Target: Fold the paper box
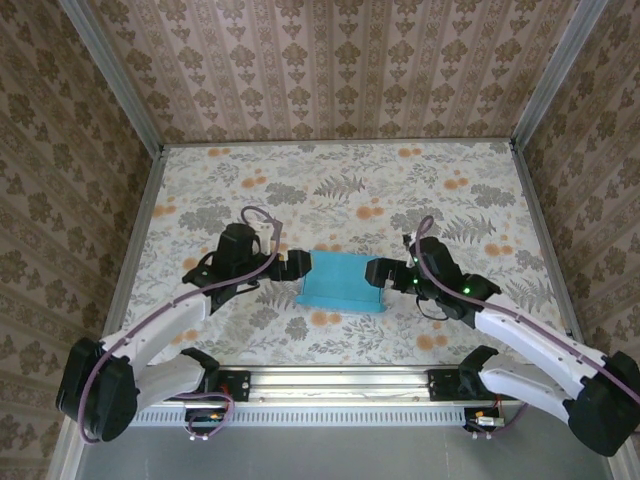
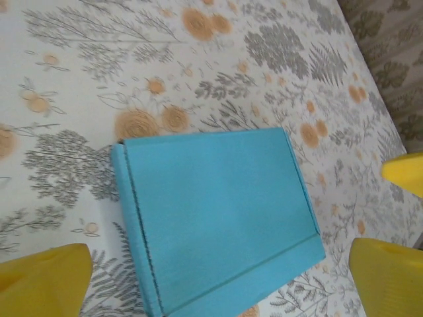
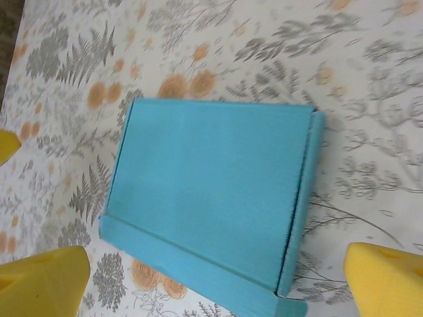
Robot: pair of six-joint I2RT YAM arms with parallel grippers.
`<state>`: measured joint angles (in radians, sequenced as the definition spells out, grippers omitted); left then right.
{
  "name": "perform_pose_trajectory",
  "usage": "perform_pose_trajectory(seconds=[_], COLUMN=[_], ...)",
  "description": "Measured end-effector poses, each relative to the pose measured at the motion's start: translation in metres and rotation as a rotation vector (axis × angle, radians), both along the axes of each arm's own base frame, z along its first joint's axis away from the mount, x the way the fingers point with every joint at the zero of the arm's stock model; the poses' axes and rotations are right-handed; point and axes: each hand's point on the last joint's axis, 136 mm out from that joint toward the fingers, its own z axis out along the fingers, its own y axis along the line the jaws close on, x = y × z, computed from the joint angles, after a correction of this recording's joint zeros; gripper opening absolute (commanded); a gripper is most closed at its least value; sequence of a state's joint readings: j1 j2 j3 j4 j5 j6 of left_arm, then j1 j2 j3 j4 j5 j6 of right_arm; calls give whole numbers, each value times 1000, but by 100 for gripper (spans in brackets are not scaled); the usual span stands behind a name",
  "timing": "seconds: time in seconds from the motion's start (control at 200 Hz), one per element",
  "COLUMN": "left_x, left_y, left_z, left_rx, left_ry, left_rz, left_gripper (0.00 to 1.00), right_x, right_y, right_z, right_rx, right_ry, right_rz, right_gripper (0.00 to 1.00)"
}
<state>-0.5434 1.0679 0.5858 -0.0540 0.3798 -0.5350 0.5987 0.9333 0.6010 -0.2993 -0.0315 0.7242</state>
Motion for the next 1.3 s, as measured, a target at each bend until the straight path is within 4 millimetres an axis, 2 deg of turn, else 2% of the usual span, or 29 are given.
perform_pose_trajectory(seconds=[0.15, 0.24, 0.335, 0.485, 0.66, 0.965, 1.13, 1.3], left_x=[2, -2, -6, -13, -20, -24, -31, -40], left_y=[19, 21, 20, 19, 14, 4, -9, -26], left_z=[-22, -32, -37, -44, -59, -82, -86, -81], left_rx=[4, 17, 20, 7, 0, -13, -14, -25], left_ry=[69, 112, 142, 180, 235, 334, 356, 364], left_rz=[63, 67, 53, 36, 0, -45, -95, -167], left_gripper=[100, 100, 100, 100, 100, 100, 100, 100], right_x=[-4, -5, -6, -12, -10, -10, -14, -17], right_y=[-13, -19, -20, -16, 1, 27, 33, 38], right_z=[19, 18, 3, -35, -61, -76, -84, -84], right_rx=[21, 13, 3, -9, 10, 44, 41, 50], right_ry=[-78, -84, -47, 55, 142, 181, 206, 210], right_rz=[-44, -67, -80, -71, -36, 24, 45, 64], right_gripper=[100, 100, 100, 100, 100, 100, 100, 100])
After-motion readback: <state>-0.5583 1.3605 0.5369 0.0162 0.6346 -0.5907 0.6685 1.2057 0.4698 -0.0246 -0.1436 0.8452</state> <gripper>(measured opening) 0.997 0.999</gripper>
